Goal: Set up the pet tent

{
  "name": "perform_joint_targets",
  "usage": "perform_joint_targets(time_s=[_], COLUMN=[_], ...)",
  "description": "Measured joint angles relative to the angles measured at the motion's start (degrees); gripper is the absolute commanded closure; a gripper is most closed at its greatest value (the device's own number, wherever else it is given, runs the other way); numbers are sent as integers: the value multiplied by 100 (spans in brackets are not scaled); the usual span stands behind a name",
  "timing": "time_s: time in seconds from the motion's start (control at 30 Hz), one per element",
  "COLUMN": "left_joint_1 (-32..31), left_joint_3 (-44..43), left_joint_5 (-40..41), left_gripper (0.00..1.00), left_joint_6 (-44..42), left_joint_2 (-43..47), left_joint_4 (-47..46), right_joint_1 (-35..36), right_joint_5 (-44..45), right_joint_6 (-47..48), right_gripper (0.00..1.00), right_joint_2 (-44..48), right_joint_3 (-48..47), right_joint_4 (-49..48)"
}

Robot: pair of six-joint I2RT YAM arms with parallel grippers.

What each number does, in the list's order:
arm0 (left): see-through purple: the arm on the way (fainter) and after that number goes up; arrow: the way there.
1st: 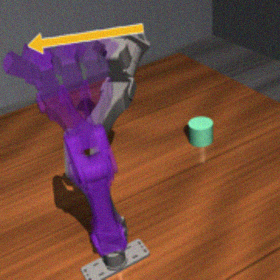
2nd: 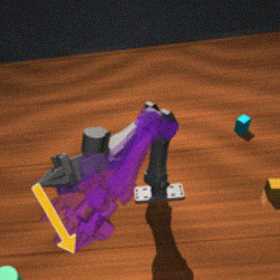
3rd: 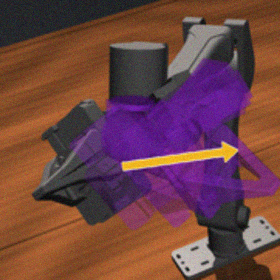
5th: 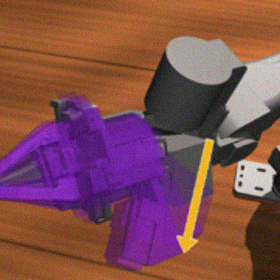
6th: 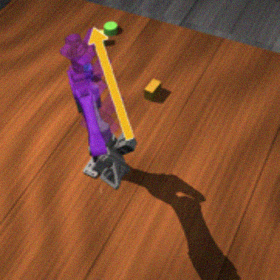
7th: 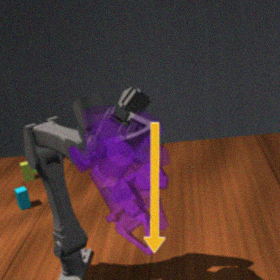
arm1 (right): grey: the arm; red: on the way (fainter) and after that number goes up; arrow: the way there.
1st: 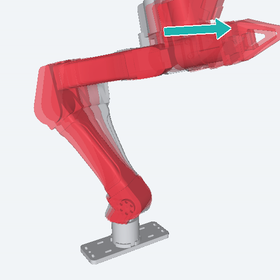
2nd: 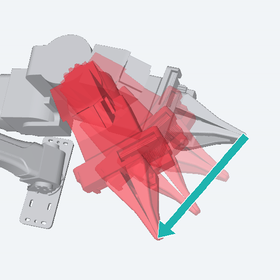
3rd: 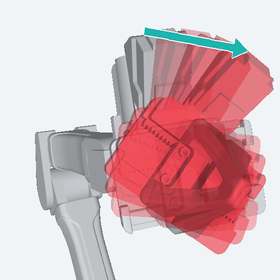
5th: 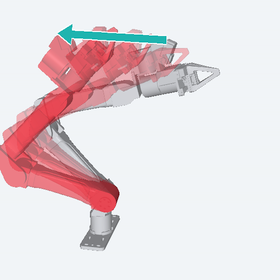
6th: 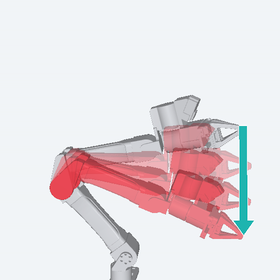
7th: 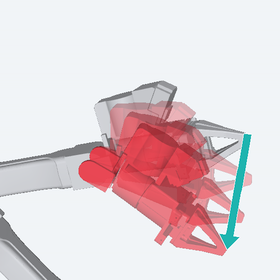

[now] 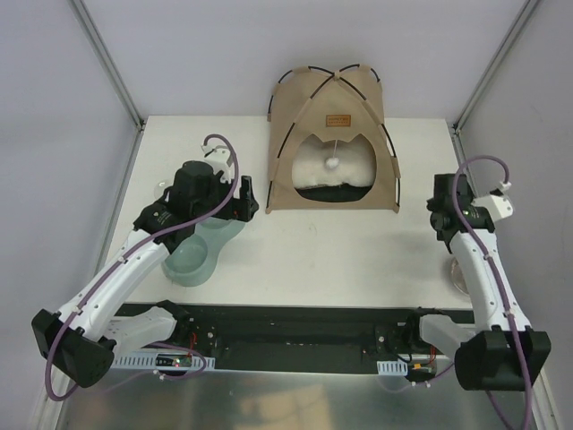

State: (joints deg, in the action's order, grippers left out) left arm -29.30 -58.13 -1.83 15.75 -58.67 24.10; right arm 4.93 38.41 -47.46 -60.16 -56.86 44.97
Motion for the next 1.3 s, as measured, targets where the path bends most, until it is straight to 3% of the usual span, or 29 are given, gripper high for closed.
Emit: perform_joint_targets(time_s=[0.17, 0.3, 0.4, 0.67, 0.73, 0.83, 0.87, 1.03, 1.3], left_joint_1=[0, 0, 0, 0, 0, 0, 0, 0, 0], left_joint_3=[-160, -219, -219, -219, -227, -249, -251, -269, -420], left_joint_5=[-116, -107, -81, -15, 9, 59, 61, 74, -192], left_gripper=[8, 6, 6, 5, 5, 3, 1, 1, 2], left_joint_6=[-125, -208, -251, -284, -291, -302, -306, -380, -785], left_joint_2=[-103, -81, -44, 20, 20, 20, 20, 20, -85], left_joint_4=[-105, -144, -142, -146, -144, -146, -155, -173, -240], right_joint_1=[-1250, -1733, -2048, -2312, -2312, -2312, -2312, -2319, -2055], right_joint_5=[92, 170, 133, -315, -417, -487, -501, -492, -1624], right_joint_6=[-210, -254, -190, 330, 428, 527, 549, 710, 382], right_gripper=[5, 7, 20, 39, 54, 93, 100, 100, 100], right_joint_2=[-398, -1082, -1561, -2457, -2736, -2966, -2986, -2778, -1801], right_joint_3=[616, 706, 708, 704, 702, 682, 673, 529, 238], right_joint_4=[-28, -83, -234, -962, -1069, -1093, -1110, -942, -745])
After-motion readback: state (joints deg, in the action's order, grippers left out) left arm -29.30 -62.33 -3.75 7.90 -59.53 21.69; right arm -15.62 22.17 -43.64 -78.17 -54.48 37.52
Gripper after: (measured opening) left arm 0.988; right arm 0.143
